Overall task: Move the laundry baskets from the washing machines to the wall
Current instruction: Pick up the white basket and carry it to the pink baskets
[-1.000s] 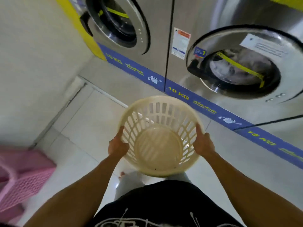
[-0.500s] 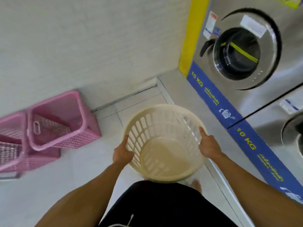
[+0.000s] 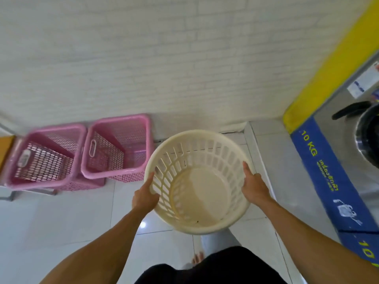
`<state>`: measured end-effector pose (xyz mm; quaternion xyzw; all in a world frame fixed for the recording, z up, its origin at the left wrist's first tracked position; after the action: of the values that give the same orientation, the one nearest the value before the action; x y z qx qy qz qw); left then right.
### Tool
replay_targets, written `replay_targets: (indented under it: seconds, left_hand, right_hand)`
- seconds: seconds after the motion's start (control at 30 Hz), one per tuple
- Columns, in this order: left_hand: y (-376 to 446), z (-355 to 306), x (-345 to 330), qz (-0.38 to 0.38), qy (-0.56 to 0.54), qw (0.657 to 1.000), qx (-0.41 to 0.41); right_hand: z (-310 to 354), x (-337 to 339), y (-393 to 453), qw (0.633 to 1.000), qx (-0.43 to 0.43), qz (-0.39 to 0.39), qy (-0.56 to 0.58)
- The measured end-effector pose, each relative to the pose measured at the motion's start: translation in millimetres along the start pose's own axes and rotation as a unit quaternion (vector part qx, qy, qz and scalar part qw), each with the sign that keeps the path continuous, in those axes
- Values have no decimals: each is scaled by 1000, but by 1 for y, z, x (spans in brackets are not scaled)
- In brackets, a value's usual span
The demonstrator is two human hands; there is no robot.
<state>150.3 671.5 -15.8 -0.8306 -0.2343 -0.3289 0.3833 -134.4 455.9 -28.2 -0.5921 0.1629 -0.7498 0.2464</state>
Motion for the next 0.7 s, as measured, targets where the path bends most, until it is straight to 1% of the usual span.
replay_targets:
  seconds: [0.17,0.33,0.4,0.53,0.63,0.7]
  left_hand:
    - [78,-12,23,2,-52,998,23]
    - [140,-29,34,19,-84,993,75]
    - [164,-37,36,28,-76,994,77]
    - [195,-46,38,52,-106,988,95]
    - [223,-43,35,60,-100,987,110]
    - [242,-38,27,62,-120,983,125]
  right_hand:
    - [63,13,87,999,30,26,-27]
    - [116,35,160,995,45,58,-63]
    - [130,41,183,994,42,68,-72]
    - [148,44,220,990,45,86,-103]
    - [161,39,248,986,48,95,-131]
    - [171,32,266,983,46,105,-144]
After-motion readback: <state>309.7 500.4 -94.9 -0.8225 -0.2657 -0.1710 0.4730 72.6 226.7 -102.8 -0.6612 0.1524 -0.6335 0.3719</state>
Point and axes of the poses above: each hand's wrist, its own y-axis towards the middle knuckle, its own x-axis out of the back of the hand, z = x × y, the point moved 1 cm from there along y, towards the middle knuckle, and after that the axes turned 7 degrees about -x, right-handed, at the moved point
